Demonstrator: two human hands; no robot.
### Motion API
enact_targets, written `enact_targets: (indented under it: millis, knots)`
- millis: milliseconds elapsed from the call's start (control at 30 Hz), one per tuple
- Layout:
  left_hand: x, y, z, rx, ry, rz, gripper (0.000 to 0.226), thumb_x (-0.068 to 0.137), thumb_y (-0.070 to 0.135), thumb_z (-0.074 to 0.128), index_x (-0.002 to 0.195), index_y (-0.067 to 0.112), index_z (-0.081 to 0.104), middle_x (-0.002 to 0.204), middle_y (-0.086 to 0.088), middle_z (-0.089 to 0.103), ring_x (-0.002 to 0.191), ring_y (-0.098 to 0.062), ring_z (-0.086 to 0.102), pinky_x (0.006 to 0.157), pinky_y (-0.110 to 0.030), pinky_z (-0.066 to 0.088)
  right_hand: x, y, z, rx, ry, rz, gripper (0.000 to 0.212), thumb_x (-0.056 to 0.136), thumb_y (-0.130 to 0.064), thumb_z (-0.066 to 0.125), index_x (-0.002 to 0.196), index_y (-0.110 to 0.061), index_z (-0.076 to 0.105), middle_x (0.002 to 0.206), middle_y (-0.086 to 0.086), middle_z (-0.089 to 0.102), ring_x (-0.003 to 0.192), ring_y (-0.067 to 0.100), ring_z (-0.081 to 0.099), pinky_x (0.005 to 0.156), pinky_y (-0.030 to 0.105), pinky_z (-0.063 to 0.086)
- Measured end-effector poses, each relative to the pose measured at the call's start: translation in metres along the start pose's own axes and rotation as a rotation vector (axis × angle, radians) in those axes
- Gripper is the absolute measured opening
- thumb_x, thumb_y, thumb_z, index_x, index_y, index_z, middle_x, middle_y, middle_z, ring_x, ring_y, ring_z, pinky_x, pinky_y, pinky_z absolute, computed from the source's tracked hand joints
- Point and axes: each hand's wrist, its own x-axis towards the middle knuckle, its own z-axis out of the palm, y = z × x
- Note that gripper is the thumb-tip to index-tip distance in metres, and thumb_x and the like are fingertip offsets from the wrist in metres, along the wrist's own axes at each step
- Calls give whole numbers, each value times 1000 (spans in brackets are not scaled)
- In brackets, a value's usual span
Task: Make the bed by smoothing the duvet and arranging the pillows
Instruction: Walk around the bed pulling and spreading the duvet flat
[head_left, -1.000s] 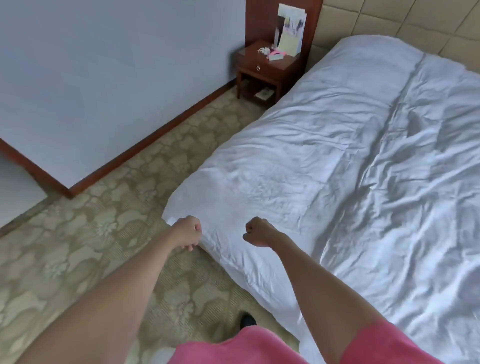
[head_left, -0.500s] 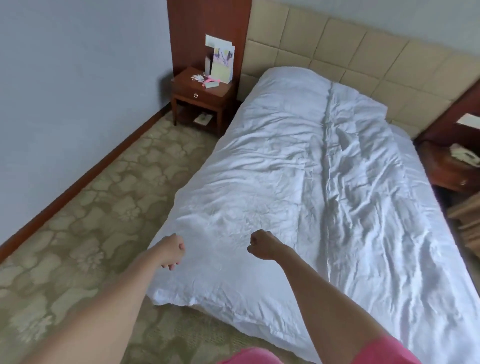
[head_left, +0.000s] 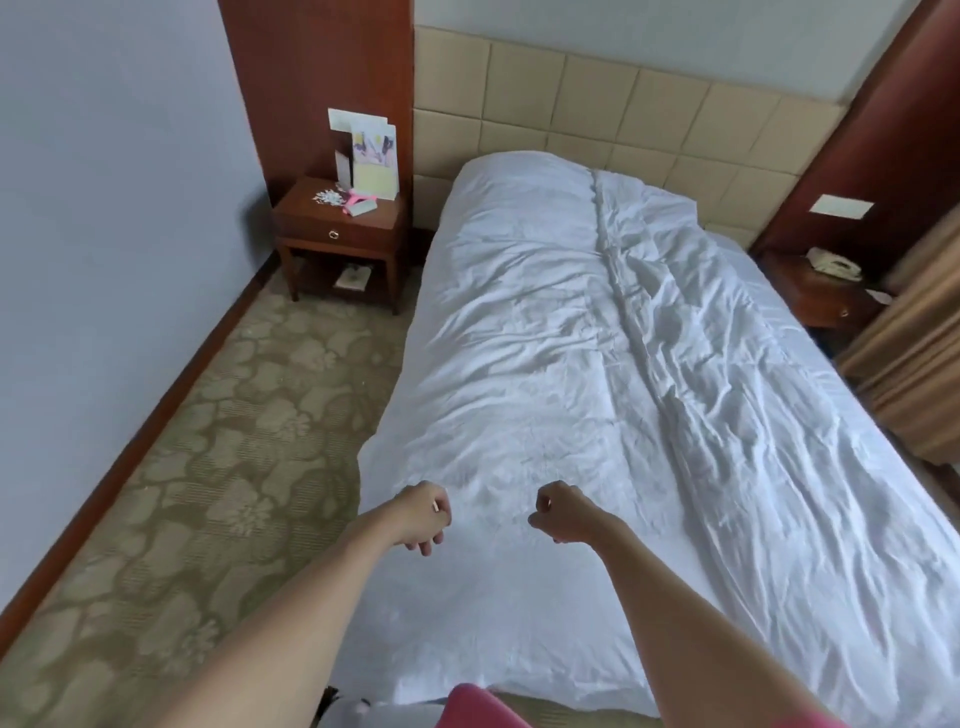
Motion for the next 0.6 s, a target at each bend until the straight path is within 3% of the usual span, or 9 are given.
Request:
enact_targets:
  millis: [100,300,400,600]
  knots:
    - [7,-43,-57,2,25,-11,22,96,13,37,89,13,58,82,-5,69,57,-16,64,50,-23,43,54,-60,10,20,-26,-33,15,84,-14,54,70,-16,49,67,8,61,58,23,61,59,28,50]
    - [8,-142,-207,-8,156,-134,22,99,13,39,93,10,60,82,-6,71,57,-14,65,49,-25,44,148,-221,29,38,-138,-224,19,89,-13,56,71,-14,50,63,6,61,53,14,59,54,21,46]
    - [21,-174,-270,-24,253,-189,20,100,13,39,92,9,57,78,-6,69,55,-16,62,48,-24,42,183,-287,24,78,-137,-317,25,90,-11,56,68,-15,46,63,4,58,58,15,59,58,24,46]
    - [74,-187,-336,-11,182,-158,21,101,19,40,98,10,59,85,-7,73,58,-15,65,51,-25,44,234,-339,-8,58,-41,-299,26,87,-13,58,66,-17,43,74,6,57,66,20,59,74,37,55]
